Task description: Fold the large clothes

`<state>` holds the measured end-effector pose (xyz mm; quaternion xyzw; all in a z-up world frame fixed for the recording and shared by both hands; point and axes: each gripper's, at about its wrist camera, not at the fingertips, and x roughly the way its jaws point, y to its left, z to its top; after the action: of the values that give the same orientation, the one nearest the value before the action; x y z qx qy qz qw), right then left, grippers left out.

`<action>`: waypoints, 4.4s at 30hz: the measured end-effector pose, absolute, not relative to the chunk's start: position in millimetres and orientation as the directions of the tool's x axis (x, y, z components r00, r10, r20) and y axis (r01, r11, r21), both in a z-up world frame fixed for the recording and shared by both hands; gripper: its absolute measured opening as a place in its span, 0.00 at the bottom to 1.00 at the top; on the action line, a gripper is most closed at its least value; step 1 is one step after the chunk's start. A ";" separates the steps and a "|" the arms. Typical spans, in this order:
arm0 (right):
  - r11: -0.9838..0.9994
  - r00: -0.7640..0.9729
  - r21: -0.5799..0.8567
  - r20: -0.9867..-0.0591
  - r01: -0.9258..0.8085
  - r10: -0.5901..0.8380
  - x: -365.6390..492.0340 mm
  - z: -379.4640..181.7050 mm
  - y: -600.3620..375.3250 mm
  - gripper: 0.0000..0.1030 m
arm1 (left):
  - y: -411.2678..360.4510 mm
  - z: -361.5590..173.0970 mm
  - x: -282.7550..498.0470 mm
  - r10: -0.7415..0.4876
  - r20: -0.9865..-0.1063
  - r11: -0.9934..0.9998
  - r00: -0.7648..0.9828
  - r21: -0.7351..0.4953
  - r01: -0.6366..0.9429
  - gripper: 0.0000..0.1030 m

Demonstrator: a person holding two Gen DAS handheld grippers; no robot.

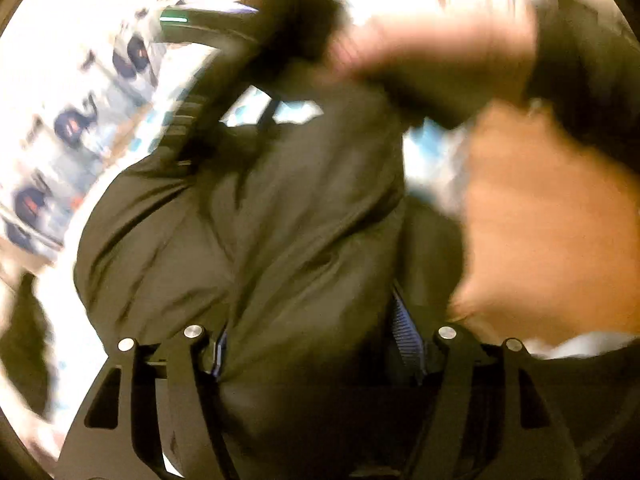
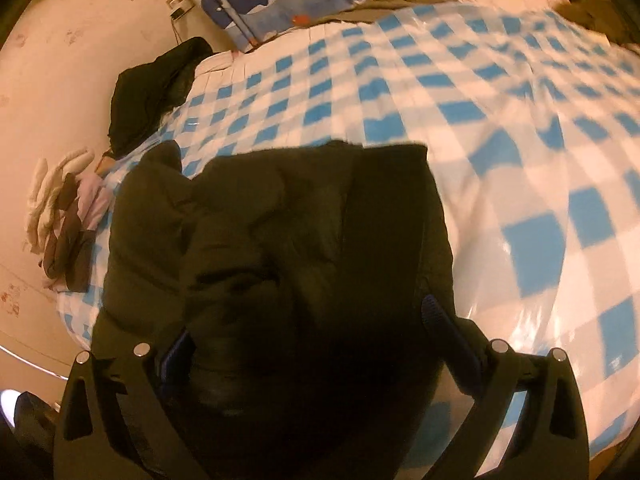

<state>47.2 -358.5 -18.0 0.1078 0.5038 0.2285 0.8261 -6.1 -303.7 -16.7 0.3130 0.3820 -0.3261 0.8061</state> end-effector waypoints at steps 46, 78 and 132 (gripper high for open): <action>0.816 0.652 0.575 -0.596 -0.062 0.470 27.2 -88.2 -370.3 0.95 | -239.2 -61.5 99.3 -0.410 -0.742 0.835 0.530 -0.072 0.546 0.84; 0.863 0.670 0.505 -0.650 0.028 0.359 30.4 -80.2 -351.4 0.95 | -72.6 -114.7 157.7 -0.641 -0.586 0.717 0.496 -0.688 0.114 0.90; 0.835 0.396 0.483 -0.735 -0.263 0.550 191.6 -107.0 -218.8 0.95 | -4.7 -53.4 122.8 0.127 -0.643 0.992 0.755 0.090 -0.091 0.90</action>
<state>191.6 -218.8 -107.0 0.1463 0.4906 0.2470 0.8227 122.8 -4.7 -53.4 0.0266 0.3450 0.0582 0.9364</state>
